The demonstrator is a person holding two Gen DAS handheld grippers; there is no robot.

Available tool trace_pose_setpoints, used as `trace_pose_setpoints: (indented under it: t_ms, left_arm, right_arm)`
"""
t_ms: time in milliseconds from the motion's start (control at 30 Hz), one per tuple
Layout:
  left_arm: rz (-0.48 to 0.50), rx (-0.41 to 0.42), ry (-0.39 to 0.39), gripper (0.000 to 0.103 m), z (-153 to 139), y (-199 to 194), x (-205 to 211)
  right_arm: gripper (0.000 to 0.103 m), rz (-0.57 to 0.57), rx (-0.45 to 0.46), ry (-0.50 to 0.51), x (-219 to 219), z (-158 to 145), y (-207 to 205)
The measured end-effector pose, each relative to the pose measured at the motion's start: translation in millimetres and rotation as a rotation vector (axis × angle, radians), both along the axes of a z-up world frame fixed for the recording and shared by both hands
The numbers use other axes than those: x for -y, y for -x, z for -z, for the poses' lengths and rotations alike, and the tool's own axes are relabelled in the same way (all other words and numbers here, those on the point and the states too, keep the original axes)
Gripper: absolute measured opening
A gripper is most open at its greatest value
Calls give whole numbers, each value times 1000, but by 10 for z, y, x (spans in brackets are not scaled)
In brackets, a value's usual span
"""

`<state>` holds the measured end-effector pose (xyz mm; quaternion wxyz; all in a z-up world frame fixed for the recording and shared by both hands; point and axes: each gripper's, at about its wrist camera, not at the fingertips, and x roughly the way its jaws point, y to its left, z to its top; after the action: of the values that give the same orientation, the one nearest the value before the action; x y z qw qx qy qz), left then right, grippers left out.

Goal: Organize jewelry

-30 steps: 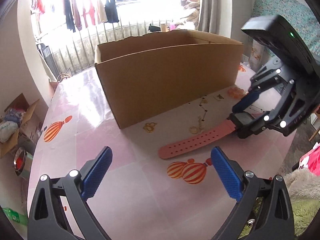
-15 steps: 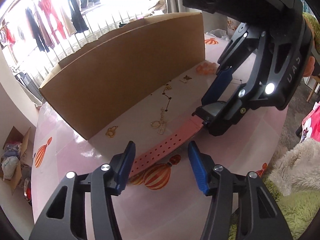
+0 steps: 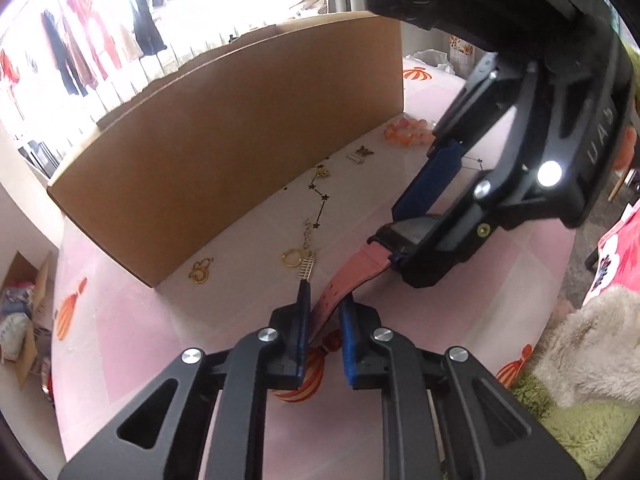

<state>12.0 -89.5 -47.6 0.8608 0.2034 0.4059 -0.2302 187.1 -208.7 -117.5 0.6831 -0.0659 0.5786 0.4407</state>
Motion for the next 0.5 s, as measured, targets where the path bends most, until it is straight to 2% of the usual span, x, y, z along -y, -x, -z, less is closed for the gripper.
trace_pose_setpoints:
  t_ms: [167, 367, 433, 500]
  left_arm:
    - [-25, -80, 62, 11, -11, -173, -87]
    - [-38, -140, 116, 11, -8, -223, -224]
    - [-38, -139, 114, 11, -10, -214, -231]
    - [-39, -137, 109, 11, -11, -221, -237]
  right_arm:
    - [51, 47, 52, -6, 172, -107, 162]
    - [51, 60, 208, 103, 309, -212, 510]
    - [45, 73, 257, 138, 335, -217, 602]
    - [34, 85, 310, 185, 363, -217, 692]
